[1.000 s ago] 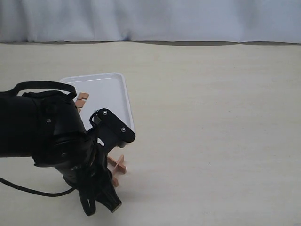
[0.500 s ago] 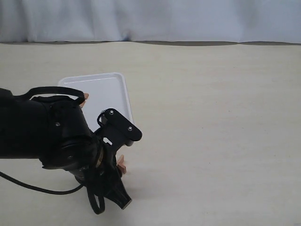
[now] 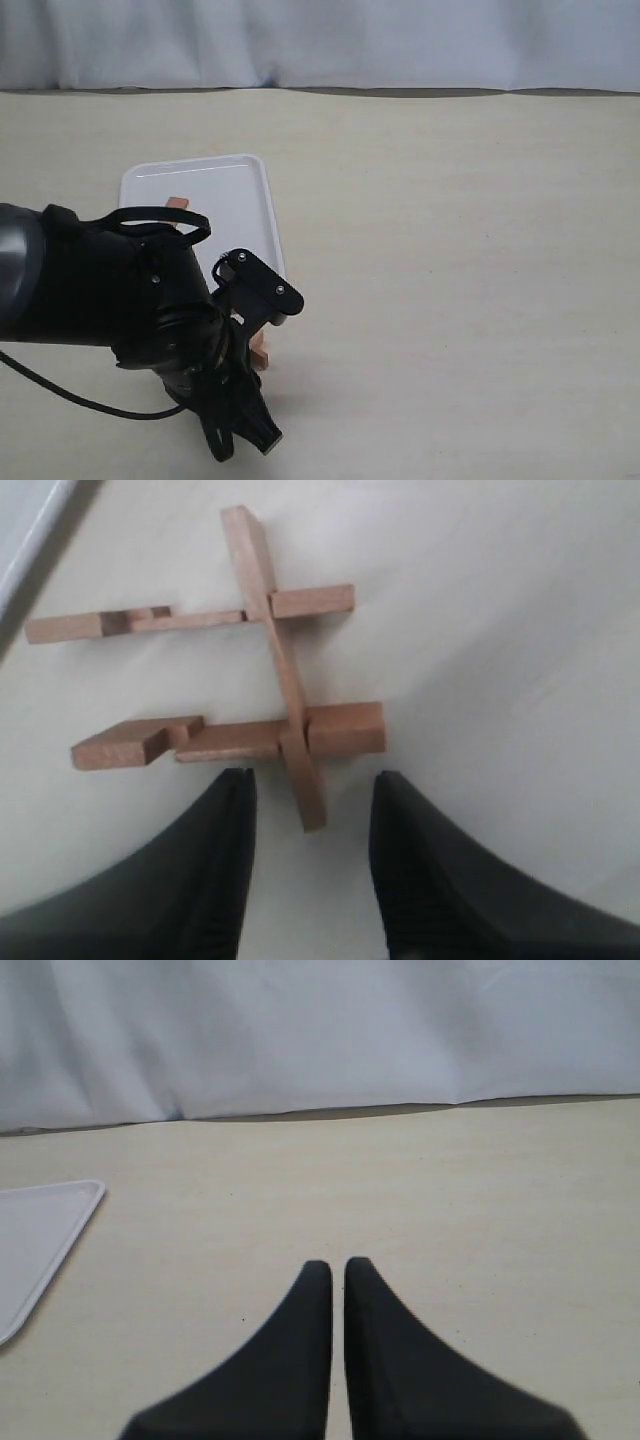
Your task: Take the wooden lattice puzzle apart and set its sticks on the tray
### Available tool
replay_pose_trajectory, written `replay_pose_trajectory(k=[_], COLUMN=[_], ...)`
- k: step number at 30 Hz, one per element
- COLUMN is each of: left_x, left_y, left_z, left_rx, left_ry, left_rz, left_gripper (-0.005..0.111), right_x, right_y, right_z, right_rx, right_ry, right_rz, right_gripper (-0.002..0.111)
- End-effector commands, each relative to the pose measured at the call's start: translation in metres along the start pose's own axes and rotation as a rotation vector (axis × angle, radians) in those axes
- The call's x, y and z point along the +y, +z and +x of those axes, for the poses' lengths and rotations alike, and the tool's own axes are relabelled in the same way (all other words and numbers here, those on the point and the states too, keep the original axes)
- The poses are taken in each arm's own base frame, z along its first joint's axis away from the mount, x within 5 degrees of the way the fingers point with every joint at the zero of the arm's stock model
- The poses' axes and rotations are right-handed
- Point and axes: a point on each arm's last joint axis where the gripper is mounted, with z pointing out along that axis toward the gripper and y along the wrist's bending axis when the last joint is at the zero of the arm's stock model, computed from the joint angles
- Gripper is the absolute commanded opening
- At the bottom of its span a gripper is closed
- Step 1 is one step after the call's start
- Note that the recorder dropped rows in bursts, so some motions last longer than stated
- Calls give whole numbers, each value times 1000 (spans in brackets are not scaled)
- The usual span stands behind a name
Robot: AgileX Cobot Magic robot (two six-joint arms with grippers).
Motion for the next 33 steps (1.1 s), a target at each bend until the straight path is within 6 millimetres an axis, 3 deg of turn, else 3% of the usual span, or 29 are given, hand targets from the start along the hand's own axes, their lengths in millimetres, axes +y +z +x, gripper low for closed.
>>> replay_pose_trajectory(k=[1, 6, 10, 18, 24, 27, 30, 33], left_x=[-4, -4, -3, -1, 3, 9, 24, 62], left_y=[8, 11, 11, -7, -38, -70, -102, -101], left_z=[-2, -4, -6, -10, -11, -12, -19, -28], left_rx=[-4, -22, -36, -106, -203, -304, -451, -520], left_ry=[1, 9, 36, 49, 41, 49, 34, -95], left_rz=[5, 5, -5, -1, 6, -3, -23, -43], left_gripper=[37, 33, 0, 0, 0, 0, 0, 0], right_x=[0, 0, 0, 0, 0, 0, 0, 0], right_y=[0, 0, 0, 0, 0, 0, 0, 0], right_z=[0, 0, 0, 0, 0, 0, 0, 0], right_rx=[-6, -6, -6, -6, -6, -6, -6, -6], right_ry=[0, 0, 0, 0, 0, 0, 0, 0], right_rz=[-2, -2, -2, -2, -2, -2, -2, -2], right_gripper=[4, 4, 4, 4, 4, 4, 4, 4])
